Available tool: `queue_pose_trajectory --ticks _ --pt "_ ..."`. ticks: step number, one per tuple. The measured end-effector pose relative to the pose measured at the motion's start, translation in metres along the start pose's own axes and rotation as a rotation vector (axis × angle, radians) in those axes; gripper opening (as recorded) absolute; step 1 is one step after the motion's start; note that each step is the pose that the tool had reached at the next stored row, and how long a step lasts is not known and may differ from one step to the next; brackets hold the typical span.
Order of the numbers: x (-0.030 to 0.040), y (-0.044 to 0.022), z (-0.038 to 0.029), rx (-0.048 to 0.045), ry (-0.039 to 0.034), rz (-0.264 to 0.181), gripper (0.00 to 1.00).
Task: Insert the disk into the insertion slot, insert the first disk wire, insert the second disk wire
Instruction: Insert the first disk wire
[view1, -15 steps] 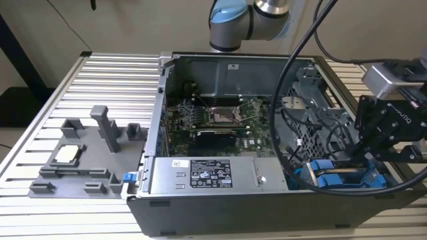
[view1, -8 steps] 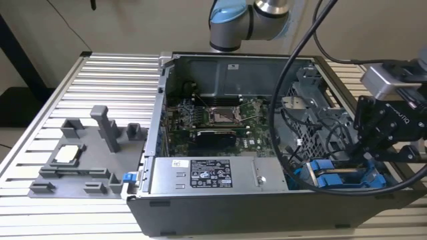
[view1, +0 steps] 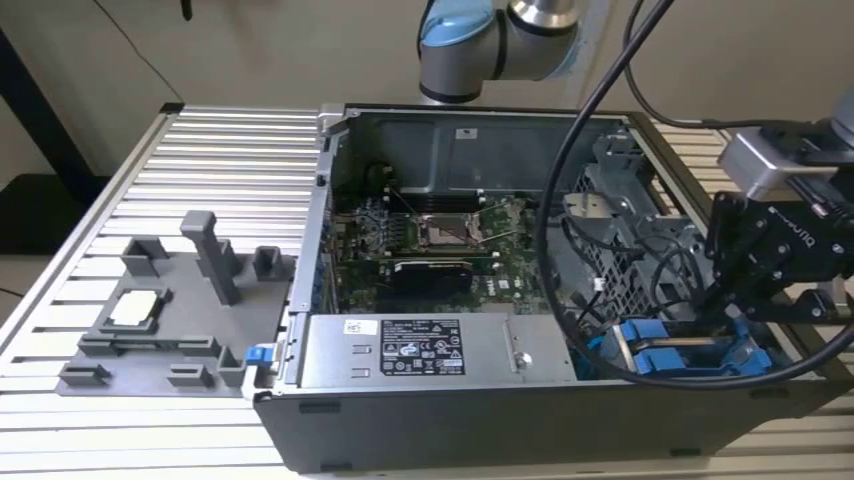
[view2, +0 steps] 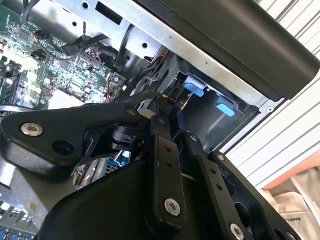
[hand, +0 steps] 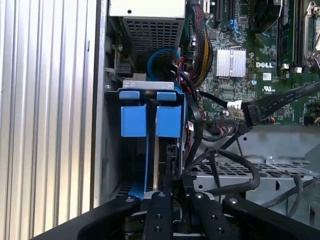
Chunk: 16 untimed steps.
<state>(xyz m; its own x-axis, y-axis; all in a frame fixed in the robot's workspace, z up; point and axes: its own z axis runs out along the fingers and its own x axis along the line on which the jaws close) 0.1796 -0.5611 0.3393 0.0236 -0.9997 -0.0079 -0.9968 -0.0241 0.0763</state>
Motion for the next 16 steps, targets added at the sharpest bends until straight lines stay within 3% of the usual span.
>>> queue_pose_trajectory --ticks 13,16 --pt "0.0006 -0.0005 0.0081 -0.0005 -0.0019 0.014 0.2" --pt "0.0006 0.0001 0.0 -0.0006 -0.0022 0.014 0.27"
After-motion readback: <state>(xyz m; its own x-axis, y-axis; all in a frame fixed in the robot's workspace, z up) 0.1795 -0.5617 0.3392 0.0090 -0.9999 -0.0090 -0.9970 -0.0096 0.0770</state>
